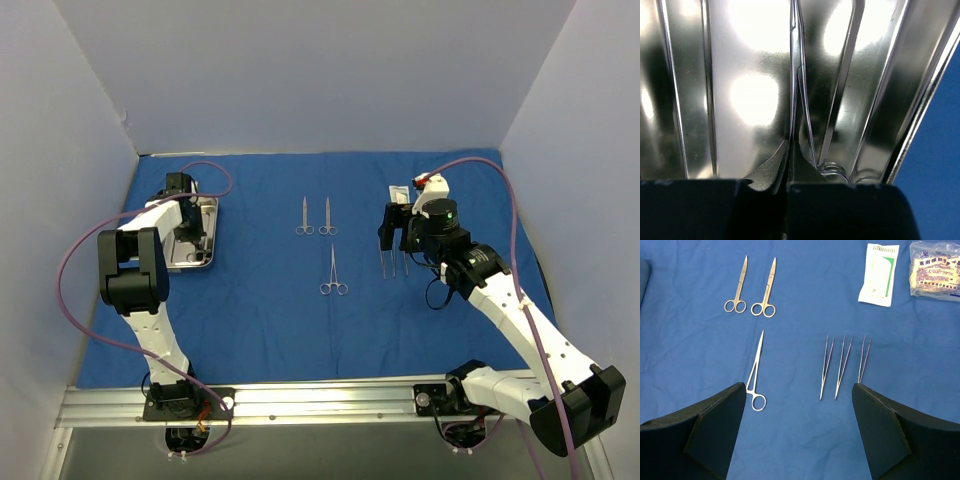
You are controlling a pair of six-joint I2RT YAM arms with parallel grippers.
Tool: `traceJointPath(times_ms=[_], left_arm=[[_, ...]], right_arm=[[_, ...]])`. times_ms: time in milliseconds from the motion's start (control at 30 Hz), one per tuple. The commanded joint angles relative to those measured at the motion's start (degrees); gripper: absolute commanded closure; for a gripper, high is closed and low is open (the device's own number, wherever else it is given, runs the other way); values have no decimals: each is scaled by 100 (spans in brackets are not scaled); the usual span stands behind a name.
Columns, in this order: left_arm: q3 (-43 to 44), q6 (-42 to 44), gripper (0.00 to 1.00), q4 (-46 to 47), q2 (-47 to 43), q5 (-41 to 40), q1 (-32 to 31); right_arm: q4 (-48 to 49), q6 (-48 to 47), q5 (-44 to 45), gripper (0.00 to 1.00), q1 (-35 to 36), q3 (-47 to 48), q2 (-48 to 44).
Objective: Open and lay out the surgical kit
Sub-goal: Pick up the medical item from the container.
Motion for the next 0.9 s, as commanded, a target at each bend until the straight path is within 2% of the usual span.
traceJointPath(times_ms=[0, 633, 867], left_arm=[[186, -43, 98, -52, -127, -237, 47], [406, -78, 98, -184, -1041, -817, 47], [441, -333, 98, -676, -1507, -466, -146]], right_arm=[[150, 31, -15, 18, -32, 215, 36], [150, 119, -77, 18, -23, 145, -201], [114, 119, -68, 18, -23, 154, -342]])
